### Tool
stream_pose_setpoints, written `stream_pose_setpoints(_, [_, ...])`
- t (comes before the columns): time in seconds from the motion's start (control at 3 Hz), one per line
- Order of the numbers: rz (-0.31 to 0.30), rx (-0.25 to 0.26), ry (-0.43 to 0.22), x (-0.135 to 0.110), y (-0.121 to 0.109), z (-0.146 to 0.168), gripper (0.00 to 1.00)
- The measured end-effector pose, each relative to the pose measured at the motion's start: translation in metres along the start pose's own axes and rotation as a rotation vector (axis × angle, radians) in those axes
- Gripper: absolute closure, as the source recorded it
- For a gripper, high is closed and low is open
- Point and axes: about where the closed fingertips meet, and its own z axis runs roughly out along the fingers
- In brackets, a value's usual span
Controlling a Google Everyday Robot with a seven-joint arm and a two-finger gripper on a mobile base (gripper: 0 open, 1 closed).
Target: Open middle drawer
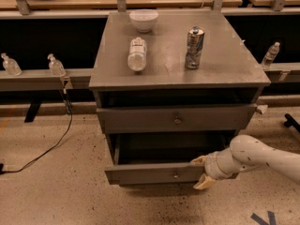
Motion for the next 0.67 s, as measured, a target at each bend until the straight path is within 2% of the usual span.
stream_pose_setpoints(0.33, [0.006, 0.048, -0.011, -0.001, 0.0, -0.012, 0.39])
stream_pose_setpoints(0.67, [-0.019, 0.117, -0.012, -0.006, -0.03, -0.004, 0.4])
